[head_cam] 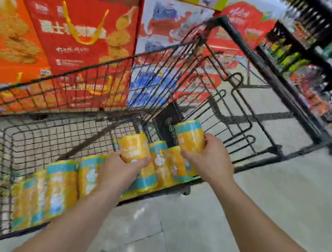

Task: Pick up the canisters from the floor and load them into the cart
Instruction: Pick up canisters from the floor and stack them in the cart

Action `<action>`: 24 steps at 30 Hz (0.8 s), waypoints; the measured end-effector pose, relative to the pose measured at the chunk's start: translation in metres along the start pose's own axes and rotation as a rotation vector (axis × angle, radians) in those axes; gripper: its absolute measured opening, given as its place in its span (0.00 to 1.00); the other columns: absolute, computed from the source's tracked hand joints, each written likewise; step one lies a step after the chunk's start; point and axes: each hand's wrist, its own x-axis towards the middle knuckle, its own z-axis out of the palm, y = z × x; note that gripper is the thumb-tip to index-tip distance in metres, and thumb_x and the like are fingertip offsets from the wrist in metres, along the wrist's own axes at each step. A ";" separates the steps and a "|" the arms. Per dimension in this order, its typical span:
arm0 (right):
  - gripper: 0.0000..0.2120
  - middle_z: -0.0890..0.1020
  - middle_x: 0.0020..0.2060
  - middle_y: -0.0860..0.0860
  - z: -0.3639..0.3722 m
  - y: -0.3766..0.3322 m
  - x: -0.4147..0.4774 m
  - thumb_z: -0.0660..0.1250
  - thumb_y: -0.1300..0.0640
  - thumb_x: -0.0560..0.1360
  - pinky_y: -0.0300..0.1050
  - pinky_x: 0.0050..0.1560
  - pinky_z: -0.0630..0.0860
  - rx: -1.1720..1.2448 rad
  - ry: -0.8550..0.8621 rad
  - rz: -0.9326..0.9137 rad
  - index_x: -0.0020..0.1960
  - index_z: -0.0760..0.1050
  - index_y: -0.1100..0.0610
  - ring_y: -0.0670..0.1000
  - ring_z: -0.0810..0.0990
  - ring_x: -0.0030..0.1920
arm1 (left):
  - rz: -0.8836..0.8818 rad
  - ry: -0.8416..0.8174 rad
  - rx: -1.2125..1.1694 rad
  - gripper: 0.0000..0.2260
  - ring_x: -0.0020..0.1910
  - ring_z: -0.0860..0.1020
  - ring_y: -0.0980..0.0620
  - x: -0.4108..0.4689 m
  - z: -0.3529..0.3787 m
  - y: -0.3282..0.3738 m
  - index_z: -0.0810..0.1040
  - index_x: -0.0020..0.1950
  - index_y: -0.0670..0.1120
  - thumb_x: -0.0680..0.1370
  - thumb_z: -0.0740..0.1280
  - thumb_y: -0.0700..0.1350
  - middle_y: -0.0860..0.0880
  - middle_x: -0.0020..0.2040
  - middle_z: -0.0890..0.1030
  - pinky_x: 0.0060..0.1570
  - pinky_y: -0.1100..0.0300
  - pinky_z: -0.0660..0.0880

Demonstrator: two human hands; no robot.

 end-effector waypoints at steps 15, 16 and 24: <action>0.22 0.80 0.54 0.52 0.028 0.018 0.022 0.61 0.40 0.74 0.49 0.47 0.68 -0.449 -0.186 0.003 0.62 0.69 0.52 0.57 0.80 0.55 | -0.028 0.026 0.205 0.18 0.46 0.78 0.48 0.012 0.020 -0.019 0.74 0.45 0.46 0.69 0.74 0.57 0.50 0.48 0.79 0.50 0.52 0.78; 0.21 0.81 0.53 0.51 0.028 0.016 0.020 0.60 0.41 0.74 0.49 0.47 0.68 -0.446 -0.165 0.005 0.62 0.70 0.51 0.57 0.80 0.54 | -0.022 0.016 0.200 0.19 0.48 0.78 0.48 0.010 0.017 -0.020 0.73 0.49 0.46 0.69 0.74 0.57 0.51 0.49 0.78 0.51 0.53 0.77; 0.23 0.81 0.57 0.48 0.036 -0.055 -0.009 0.63 0.41 0.74 0.50 0.50 0.72 -0.262 -0.047 -0.086 0.66 0.70 0.47 0.56 0.80 0.57 | 0.080 0.045 0.142 0.27 0.48 0.77 0.53 -0.004 -0.066 -0.015 0.70 0.65 0.48 0.71 0.73 0.58 0.50 0.51 0.79 0.50 0.58 0.72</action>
